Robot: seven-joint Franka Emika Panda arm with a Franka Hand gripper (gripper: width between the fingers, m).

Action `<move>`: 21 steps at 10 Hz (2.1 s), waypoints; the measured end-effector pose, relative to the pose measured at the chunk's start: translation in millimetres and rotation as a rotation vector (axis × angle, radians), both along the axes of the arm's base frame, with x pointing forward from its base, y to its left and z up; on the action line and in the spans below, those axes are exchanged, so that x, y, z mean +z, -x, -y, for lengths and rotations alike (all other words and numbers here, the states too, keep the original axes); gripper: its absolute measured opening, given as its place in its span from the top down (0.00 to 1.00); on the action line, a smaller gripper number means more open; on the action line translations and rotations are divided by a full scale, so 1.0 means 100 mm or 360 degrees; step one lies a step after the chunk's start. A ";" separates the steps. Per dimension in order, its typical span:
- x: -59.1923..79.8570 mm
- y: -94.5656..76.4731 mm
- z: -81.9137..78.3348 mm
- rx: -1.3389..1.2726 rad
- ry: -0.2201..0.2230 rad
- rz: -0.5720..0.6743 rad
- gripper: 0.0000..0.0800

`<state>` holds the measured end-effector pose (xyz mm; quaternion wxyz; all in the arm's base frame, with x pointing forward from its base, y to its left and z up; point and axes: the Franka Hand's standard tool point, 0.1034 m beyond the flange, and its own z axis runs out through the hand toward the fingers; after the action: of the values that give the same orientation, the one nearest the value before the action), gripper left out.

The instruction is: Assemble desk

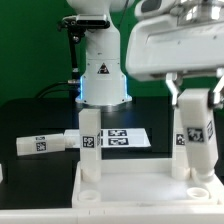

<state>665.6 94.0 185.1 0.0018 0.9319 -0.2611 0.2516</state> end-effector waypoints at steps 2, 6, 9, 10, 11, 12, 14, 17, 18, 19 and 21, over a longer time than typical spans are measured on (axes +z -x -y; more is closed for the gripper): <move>-0.01 0.13 0.06 0.0187 0.0087 -0.0030 0.64; -0.03 0.13 0.04 0.0191 0.0093 -0.0036 0.64; -0.35 0.27 -0.19 0.0197 0.0131 -0.0046 0.64; -0.41 0.30 -0.25 0.0198 0.0142 -0.0060 0.64; -0.47 0.33 -0.28 0.0214 0.0162 -0.0082 0.64; -0.47 0.33 -0.24 0.0216 0.0169 -0.0084 0.64; -0.49 0.31 -0.17 0.0212 0.0182 -0.0090 0.64; -0.45 0.20 -0.08 0.0199 0.0194 -0.0072 0.64; -0.48 0.18 -0.09 0.0195 0.0199 -0.0070 0.64; -0.50 0.16 -0.14 0.0196 0.0201 -0.0056 0.64; -0.50 0.16 -0.20 0.0205 0.0200 -0.0047 0.64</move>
Offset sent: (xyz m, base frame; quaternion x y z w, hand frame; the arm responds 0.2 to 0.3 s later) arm 0.0000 0.0000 0.0000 0.0000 0.0000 0.0000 1.0000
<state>649.7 114.0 135.3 0.0479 0.9485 -0.1843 0.2533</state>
